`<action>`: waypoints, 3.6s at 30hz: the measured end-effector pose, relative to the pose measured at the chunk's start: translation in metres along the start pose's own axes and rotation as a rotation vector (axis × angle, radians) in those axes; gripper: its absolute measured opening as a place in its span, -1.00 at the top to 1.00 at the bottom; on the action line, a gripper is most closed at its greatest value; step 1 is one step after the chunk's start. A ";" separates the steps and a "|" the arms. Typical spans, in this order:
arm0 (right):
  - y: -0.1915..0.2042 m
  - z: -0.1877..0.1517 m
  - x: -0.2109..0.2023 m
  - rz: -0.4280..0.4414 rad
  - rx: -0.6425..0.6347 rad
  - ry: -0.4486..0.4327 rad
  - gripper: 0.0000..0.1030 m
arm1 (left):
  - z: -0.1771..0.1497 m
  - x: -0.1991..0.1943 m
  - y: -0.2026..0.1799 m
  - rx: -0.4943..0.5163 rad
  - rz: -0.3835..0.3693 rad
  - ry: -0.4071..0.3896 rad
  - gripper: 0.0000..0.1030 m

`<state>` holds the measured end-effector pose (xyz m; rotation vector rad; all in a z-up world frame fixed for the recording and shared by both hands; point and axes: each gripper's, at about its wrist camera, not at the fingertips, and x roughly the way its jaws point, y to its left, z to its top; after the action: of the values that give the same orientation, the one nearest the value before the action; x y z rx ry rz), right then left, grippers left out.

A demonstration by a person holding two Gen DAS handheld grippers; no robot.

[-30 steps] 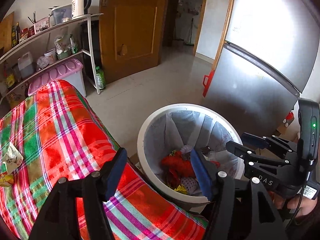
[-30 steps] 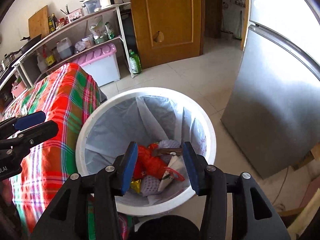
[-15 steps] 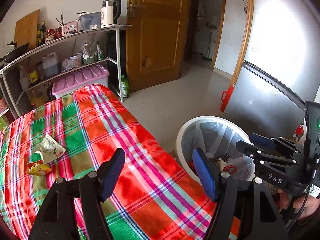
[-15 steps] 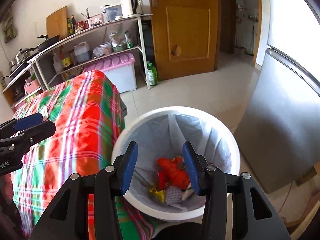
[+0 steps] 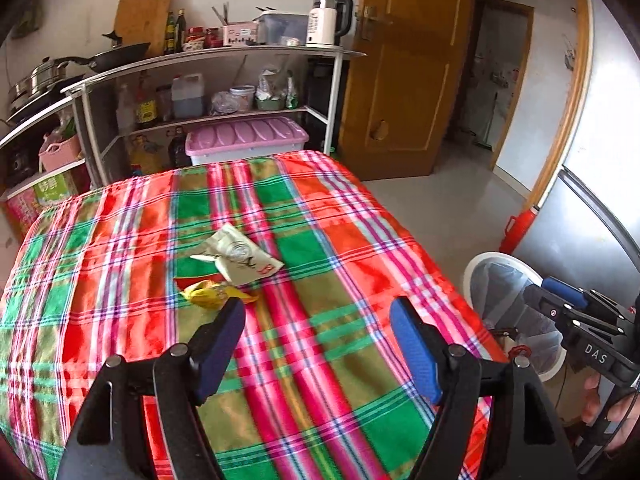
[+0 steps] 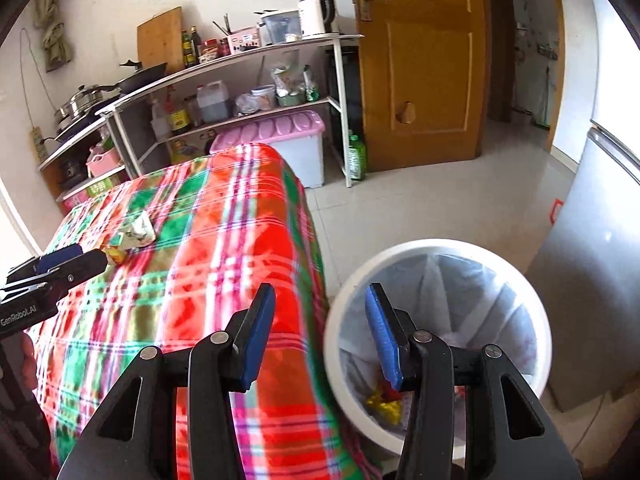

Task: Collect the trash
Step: 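Move both open grippers back over the table to the last packets, then grasp the yellow snack bag with the left gripper, then grasp the white printed packet with the right gripper while the left gripper holds the yellow bag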

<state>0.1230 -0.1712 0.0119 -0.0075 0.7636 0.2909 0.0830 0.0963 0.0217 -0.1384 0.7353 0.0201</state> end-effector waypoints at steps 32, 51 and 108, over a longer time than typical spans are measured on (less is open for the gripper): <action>0.117 0.031 0.076 0.117 -0.182 0.095 0.06 | 0.001 0.075 0.097 -0.125 0.161 0.166 -0.56; 0.147 0.037 0.097 0.137 -0.227 0.118 0.06 | 0.016 0.070 0.126 -0.182 0.132 0.113 -0.57; 0.245 0.038 0.158 0.245 -0.392 0.166 0.65 | -0.001 0.054 0.190 -0.227 0.115 0.116 0.30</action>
<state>0.1930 0.1085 -0.0439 -0.3130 0.8628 0.6761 0.1095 0.2828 -0.0374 -0.3156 0.8550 0.2071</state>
